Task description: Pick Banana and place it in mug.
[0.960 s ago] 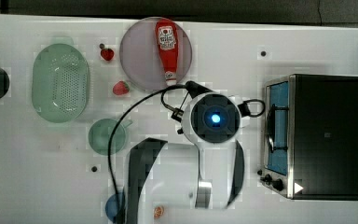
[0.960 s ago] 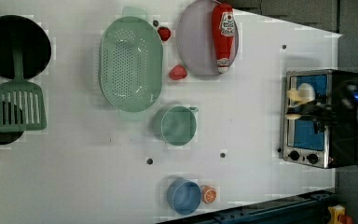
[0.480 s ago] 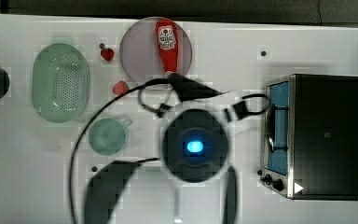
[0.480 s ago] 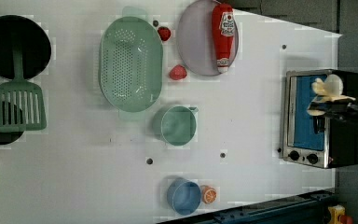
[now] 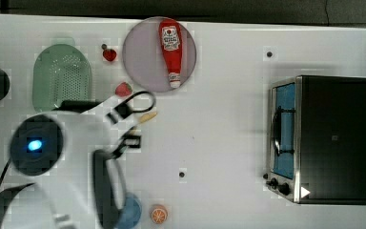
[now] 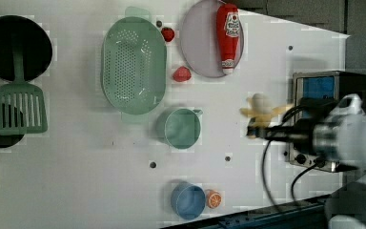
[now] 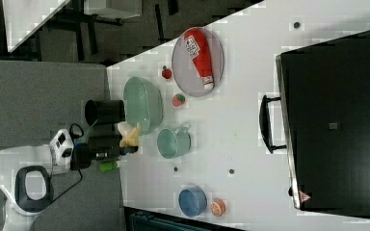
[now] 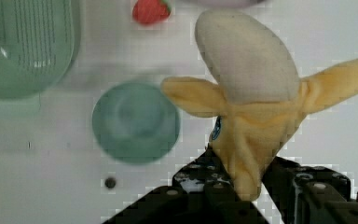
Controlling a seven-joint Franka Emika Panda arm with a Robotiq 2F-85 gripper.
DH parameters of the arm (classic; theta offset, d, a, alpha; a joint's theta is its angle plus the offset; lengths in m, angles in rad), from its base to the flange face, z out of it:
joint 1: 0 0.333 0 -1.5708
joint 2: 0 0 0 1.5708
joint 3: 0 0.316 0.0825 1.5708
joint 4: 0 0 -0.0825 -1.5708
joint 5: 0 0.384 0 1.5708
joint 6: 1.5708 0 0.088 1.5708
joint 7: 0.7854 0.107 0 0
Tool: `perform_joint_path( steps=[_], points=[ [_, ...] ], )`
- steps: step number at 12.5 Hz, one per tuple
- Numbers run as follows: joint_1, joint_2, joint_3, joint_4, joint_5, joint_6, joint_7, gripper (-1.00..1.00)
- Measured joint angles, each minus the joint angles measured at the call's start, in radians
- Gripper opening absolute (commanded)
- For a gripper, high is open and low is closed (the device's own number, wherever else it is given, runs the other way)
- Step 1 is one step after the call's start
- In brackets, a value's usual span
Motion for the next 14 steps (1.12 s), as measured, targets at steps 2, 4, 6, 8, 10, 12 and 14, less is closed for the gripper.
perform_joint_path(
  steps=[2, 4, 6, 8, 10, 12, 14],
  points=[
    [0.021, 0.004, 0.048, -0.031, 0.013, -0.012, 0.073, -0.42],
    [0.015, 0.024, 0.084, -0.043, 0.016, 0.020, 0.189, -0.42],
    [0.016, 0.069, 0.097, -0.039, -0.007, 0.124, 0.266, -0.42],
    [0.005, 0.149, 0.119, -0.043, 0.019, 0.213, 0.338, -0.42],
    [0.006, 0.226, 0.120, -0.053, 0.010, 0.276, 0.365, -0.42],
    [0.006, 0.281, 0.111, -0.092, -0.006, 0.307, 0.383, -0.36],
    [0.003, 0.308, 0.110, -0.117, -0.016, 0.307, 0.405, 0.06]
  ],
)
